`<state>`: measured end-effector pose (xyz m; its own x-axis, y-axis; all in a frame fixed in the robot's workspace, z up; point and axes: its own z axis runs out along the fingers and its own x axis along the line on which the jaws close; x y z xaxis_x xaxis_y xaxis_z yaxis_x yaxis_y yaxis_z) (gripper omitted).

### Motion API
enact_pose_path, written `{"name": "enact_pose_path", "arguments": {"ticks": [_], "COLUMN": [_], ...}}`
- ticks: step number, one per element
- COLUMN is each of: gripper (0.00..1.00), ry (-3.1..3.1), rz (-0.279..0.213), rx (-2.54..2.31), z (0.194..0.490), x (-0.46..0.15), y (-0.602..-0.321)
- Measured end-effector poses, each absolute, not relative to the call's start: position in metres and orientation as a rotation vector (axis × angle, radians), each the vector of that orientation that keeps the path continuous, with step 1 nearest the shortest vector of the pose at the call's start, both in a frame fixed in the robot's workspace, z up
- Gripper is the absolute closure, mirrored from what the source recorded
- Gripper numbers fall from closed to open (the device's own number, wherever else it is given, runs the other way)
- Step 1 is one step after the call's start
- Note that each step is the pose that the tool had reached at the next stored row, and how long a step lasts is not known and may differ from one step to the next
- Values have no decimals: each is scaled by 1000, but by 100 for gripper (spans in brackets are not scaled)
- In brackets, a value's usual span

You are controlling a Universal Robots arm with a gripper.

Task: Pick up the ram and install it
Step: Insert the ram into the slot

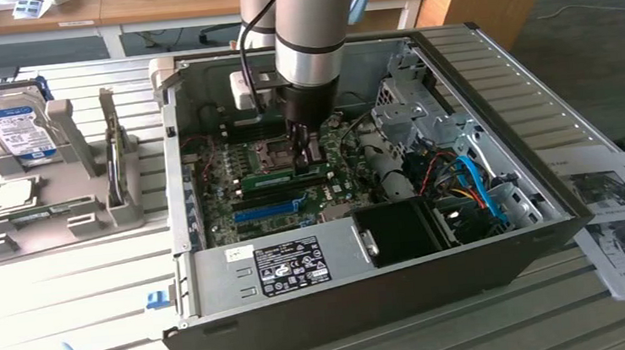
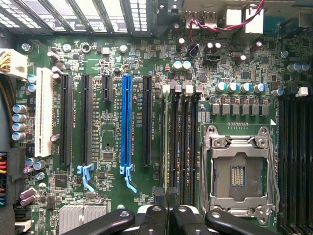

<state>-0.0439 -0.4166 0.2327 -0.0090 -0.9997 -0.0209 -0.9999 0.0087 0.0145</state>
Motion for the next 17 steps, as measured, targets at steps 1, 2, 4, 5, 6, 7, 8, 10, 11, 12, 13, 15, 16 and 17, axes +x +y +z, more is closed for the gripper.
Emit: {"name": "enact_pose_path", "arguments": {"ticks": [1,2,4,5,6,7,8,10,11,12,13,15,16,17], "gripper": [89,89,89,89,89,89,89,89,89,89,89,89,89,89], "ry": [2228,2228,2228,2228,2228,2228,2228,2228,2227,2228,2228,2228,2228,2228], "rz": [39,39,39,39,39,39,39,39,39,39,39,39,39,39], "rx": [-2208,-2208,-2208,-2208,-2208,-2208,-2208,-2208,-2209,-2208,-2208,-2208,-2208,-2208], "z": [233,233,233,233,233,233,233,233,233,233,233,232,232,232], "x": [-44,-43,-42,-42,-42,-42,-42,-42,-42,-41,-41,-41,-41,-41], "y": [-417,-417,-417,-417,-417,-417,-417,-417,-417,-417,-417,-417,-417,-417]}}
